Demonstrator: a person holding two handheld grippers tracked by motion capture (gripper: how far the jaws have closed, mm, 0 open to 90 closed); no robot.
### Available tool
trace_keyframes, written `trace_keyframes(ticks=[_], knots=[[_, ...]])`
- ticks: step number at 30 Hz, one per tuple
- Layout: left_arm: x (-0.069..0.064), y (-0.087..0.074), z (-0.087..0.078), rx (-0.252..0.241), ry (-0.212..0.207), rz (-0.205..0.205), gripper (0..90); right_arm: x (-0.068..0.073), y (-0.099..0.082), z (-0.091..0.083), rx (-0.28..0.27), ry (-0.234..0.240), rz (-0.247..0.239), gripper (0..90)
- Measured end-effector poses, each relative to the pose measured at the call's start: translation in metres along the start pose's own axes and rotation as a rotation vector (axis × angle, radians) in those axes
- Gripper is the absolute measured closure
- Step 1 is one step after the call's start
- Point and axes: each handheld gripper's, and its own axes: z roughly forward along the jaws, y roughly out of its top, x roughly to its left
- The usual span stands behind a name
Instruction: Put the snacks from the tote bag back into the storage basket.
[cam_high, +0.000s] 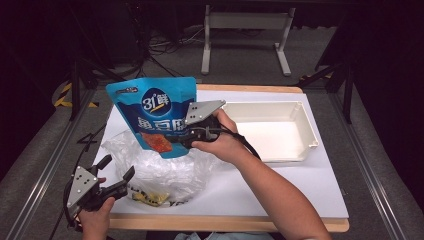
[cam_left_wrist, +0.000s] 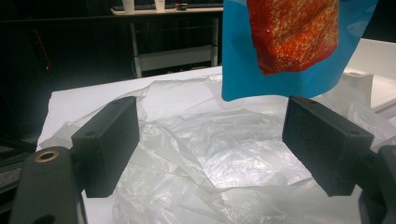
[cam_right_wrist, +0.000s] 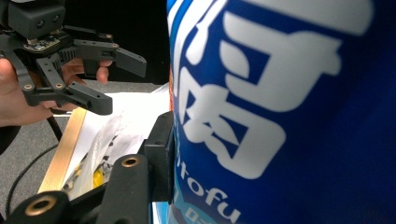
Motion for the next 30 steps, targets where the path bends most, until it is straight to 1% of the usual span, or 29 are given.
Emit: trace_keyframes(ticks=[6,8,11,16,22,25,27,28,30], knots=[[0.0,0.0,-0.001,0.004,0.005,-0.001,19.5,-0.006,-0.002,-0.018,-0.004,-0.023,0.008,53.6],[0.0,0.0,-0.001,0.004,0.006,-0.001,19.5,-0.008,-0.004,-0.026,-0.007,-0.041,0.01,53.6],[0.0,-0.001,0.0,0.0,0.004,-0.001,19.5,-0.01,-0.007,-0.036,-0.017,-0.047,0.019,53.6],[-0.001,0.0,0.0,0.01,0.004,0.004,19.5,-0.013,-0.012,-0.054,-0.012,-0.076,0.023,53.6],[-0.001,-0.001,0.001,0.009,0.005,0.002,19.5,-0.021,-0.018,-0.077,-0.004,-0.113,0.044,53.5],[-0.001,-0.001,0.001,0.009,0.006,0.002,19.5,-0.025,-0.021,-0.088,-0.004,-0.124,0.062,53.5],[-0.001,-0.001,0.001,0.009,0.007,0.003,19.5,-0.028,-0.023,-0.096,-0.003,-0.139,0.066,53.5],[-0.001,-0.001,0.001,0.009,0.007,0.003,19.5,-0.028,-0.023,-0.096,-0.003,-0.139,0.066,53.5],[-0.001,-0.001,0.001,0.009,0.007,0.004,19.5,-0.03,-0.025,-0.104,0.002,-0.159,0.07,53.5]])
